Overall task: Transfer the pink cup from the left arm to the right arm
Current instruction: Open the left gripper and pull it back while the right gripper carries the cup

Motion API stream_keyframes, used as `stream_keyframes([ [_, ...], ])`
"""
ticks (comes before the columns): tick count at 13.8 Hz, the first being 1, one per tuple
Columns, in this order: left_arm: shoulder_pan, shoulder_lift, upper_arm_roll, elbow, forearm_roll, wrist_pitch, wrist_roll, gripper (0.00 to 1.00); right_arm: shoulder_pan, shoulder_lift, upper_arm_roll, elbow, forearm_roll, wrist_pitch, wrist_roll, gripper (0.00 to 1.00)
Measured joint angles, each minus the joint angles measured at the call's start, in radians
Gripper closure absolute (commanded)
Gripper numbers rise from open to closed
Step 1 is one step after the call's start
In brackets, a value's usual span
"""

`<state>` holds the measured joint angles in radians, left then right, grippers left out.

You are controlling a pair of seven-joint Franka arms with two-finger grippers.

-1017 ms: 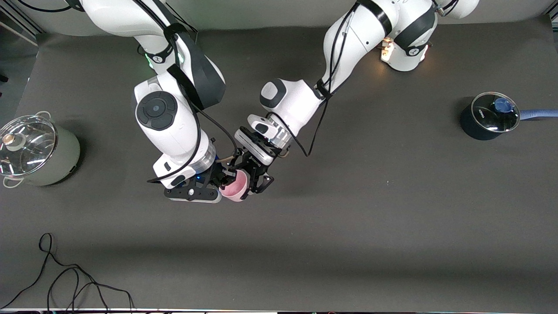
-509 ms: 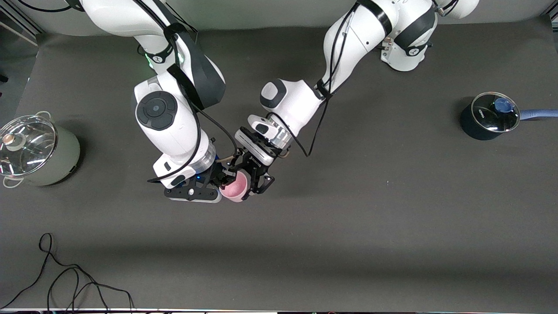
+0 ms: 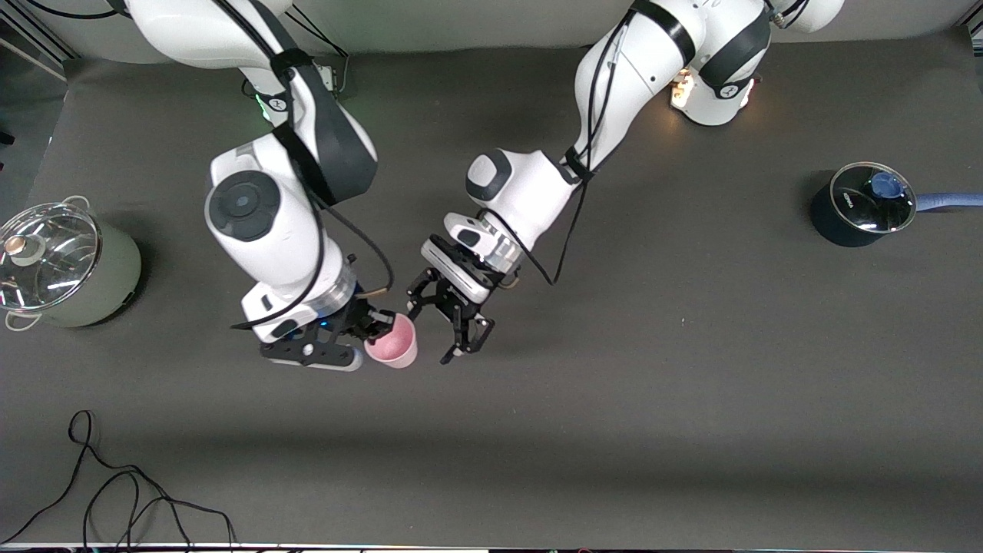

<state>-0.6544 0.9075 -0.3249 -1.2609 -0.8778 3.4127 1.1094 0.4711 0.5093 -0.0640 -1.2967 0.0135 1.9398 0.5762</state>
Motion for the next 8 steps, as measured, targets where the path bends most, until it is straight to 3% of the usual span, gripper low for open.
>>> stream_keyframes([
  [4,0.119,-0.021,0.024,0.001,0.068,-0.187,0.0,0.0,-0.094,-0.017,-0.005,0.001,-0.001,-0.062,-0.131,1.0],
  [8,0.292,-0.09,0.029,0.003,0.188,-0.512,0.0,0.0,-0.258,-0.049,-0.015,-0.014,-0.002,-0.147,-0.42,1.0],
])
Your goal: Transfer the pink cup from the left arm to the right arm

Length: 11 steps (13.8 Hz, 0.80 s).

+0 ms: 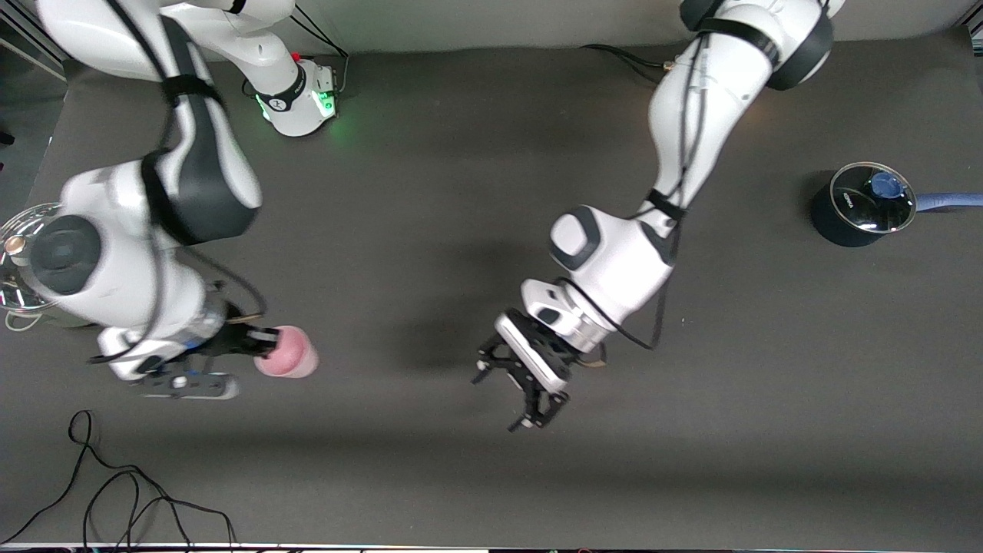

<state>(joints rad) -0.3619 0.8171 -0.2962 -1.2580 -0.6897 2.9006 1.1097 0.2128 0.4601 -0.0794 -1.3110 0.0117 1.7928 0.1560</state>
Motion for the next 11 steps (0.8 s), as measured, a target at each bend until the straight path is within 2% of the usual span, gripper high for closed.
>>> stream_keyframes([
  [5,0.227,-0.131,0.005,0.005,0.08,-0.469,0.0,0.0,-0.288,0.01,-0.004,-0.066,0.003,0.043,-0.477,1.0],
  [8,0.377,-0.213,0.013,0.008,0.154,-0.788,0.0,0.0,-0.399,0.095,-0.002,-0.092,0.034,0.165,-0.665,1.0],
  [11,0.457,-0.304,0.029,0.01,0.331,-1.023,-0.047,0.0,-0.456,0.211,-0.002,-0.094,0.071,0.272,-0.742,1.0],
])
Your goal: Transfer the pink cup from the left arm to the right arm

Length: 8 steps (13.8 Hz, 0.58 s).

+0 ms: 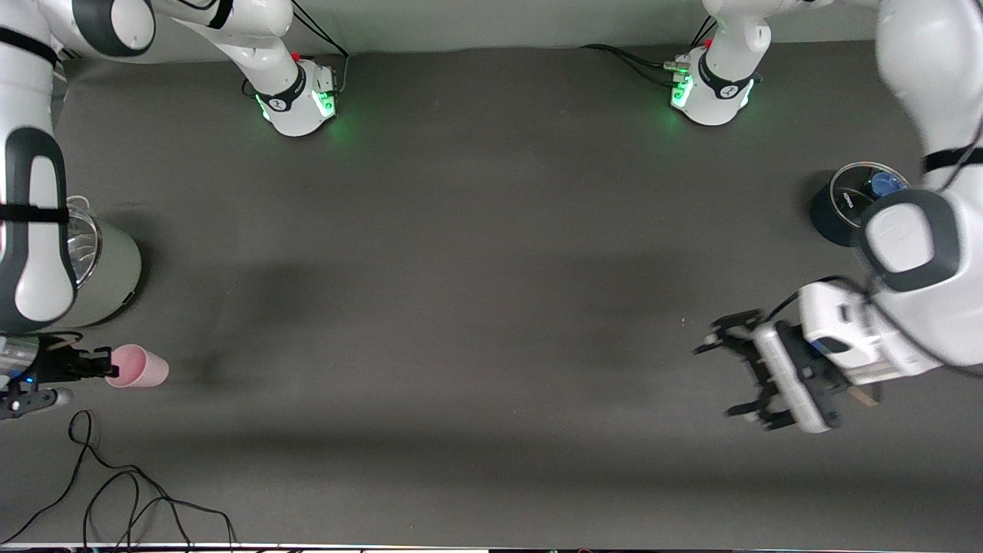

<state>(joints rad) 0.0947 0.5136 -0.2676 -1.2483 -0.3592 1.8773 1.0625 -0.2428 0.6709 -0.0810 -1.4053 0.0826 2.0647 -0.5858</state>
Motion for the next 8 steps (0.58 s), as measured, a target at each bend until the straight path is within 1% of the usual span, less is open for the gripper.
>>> stream_keyframes([
  [2,0.002,-0.063,0.007,0.0,0.116,-0.107,-0.077,0.0,-0.003,0.051,0.002,0.003,0.001,0.043,-0.002,1.0],
  [5,-0.008,-0.145,0.007,-0.001,0.28,-0.286,-0.319,0.0,-0.001,0.097,0.01,0.006,0.001,0.074,-0.002,1.0],
  [7,-0.017,-0.184,0.007,-0.001,0.365,-0.381,-0.448,0.0,-0.001,0.107,0.01,0.01,0.001,0.077,-0.002,1.0],
  [8,-0.019,-0.197,0.007,-0.002,0.387,-0.436,-0.52,0.0,-0.001,0.107,0.01,0.011,0.002,0.077,-0.002,0.53],
])
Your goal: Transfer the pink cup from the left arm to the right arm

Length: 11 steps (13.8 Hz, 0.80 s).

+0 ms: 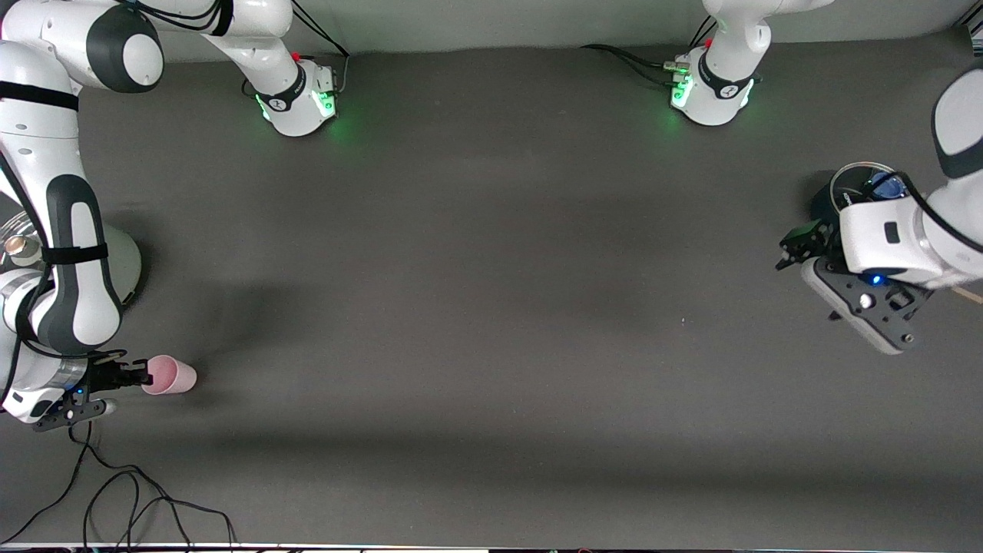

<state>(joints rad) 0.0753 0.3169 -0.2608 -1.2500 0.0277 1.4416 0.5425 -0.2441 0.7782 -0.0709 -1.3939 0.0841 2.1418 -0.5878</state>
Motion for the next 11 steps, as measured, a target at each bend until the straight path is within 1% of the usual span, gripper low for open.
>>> stream_keyframes([
  [1,0.0,-0.008,0.001,0.0,0.008,-0.052,-0.088,0.0,0.0,0.0,0.0,0.001,0.0,0.0,0.0,0.17],
  [2,0.001,-0.014,0.003,0.0,0.01,-0.096,-0.195,0.0,0.0,0.001,0.0,0.002,0.001,0.0,0.001,0.0],
  [4,0.001,-0.019,0.006,0.0,0.01,-0.165,-0.4,0.0,0.0,0.001,0.0,0.008,0.002,0.0,0.001,0.0],
  [6,0.001,-0.019,0.007,-0.004,0.011,-0.2,-0.528,0.0,0.002,-0.004,0.001,0.036,0.003,-0.009,0.002,0.0],
  [8,0.002,-0.019,0.009,-0.008,0.015,-0.204,-0.573,0.0,0.002,-0.039,0.0,0.072,0.003,-0.088,0.007,0.0],
  [10,0.003,-0.032,0.015,-0.034,0.017,-0.191,-0.585,0.0,0.001,-0.115,-0.002,0.092,0.003,-0.197,0.011,0.0],
  [11,0.003,-0.051,0.02,-0.066,0.017,-0.166,-0.589,0.0,0.001,-0.164,-0.004,0.097,0.003,-0.253,0.017,0.0],
])
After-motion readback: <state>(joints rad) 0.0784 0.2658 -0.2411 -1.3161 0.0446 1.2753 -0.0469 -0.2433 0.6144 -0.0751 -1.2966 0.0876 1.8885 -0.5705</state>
